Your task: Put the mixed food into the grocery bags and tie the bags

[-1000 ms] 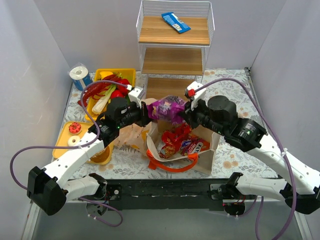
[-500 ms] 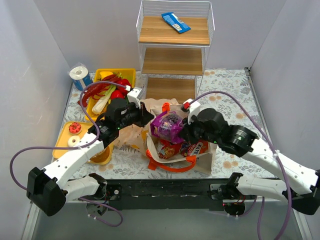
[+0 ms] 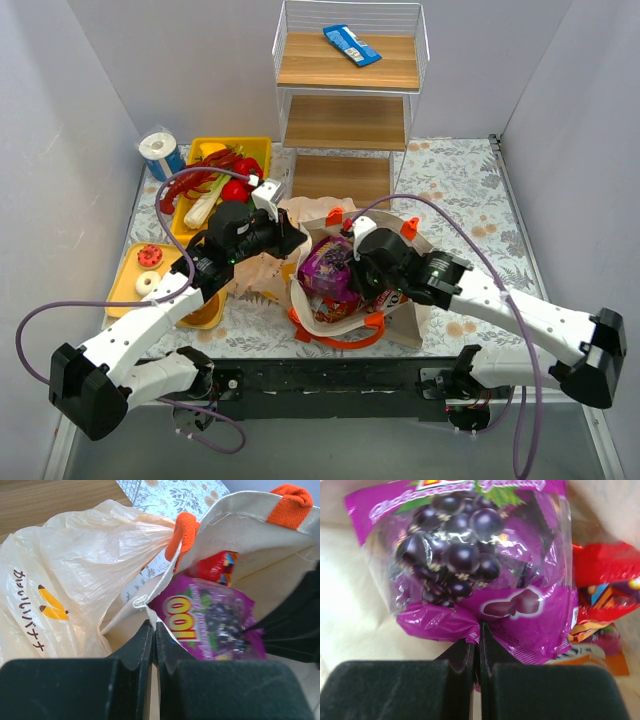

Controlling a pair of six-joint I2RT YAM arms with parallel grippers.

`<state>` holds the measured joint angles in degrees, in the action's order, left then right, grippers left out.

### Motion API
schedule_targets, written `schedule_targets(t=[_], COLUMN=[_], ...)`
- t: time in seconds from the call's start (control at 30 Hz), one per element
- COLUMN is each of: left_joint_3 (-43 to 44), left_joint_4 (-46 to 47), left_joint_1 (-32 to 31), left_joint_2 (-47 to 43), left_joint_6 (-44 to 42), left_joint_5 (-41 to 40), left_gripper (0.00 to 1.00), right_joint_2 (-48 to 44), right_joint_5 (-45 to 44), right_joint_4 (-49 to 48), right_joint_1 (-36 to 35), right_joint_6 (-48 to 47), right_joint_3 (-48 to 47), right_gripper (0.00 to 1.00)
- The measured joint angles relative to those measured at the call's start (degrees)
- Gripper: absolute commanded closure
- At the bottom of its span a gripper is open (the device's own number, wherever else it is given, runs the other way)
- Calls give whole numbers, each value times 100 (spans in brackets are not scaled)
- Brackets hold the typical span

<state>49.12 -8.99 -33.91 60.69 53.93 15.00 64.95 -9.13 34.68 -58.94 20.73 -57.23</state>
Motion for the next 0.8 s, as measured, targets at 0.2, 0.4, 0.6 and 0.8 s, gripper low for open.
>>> schedule_targets(t=[0.2,0.4,0.6,0.8], left_joint_3=[-87,-98,-70,444], left_joint_4=[-9,24,179,269], left_joint_1=[11,20,17,-313], left_joint_2=[-79,-79,48,695], left_joint_6=[-68,-90,-103,0], left_joint_5=[-2,7,160,160], left_gripper=[100,100,100,100], right_joint_2=[1104,1043,898,570], right_joint_5=[-317,-306,107,518], right_joint_4=[-490,-72,632,354], right_joint_1=[-83,-133,-83,953], right_joint_6=[20,0,-249,-273], right_joint_3=[-203,-520,-973,-608], right_gripper=[99,32,10,9])
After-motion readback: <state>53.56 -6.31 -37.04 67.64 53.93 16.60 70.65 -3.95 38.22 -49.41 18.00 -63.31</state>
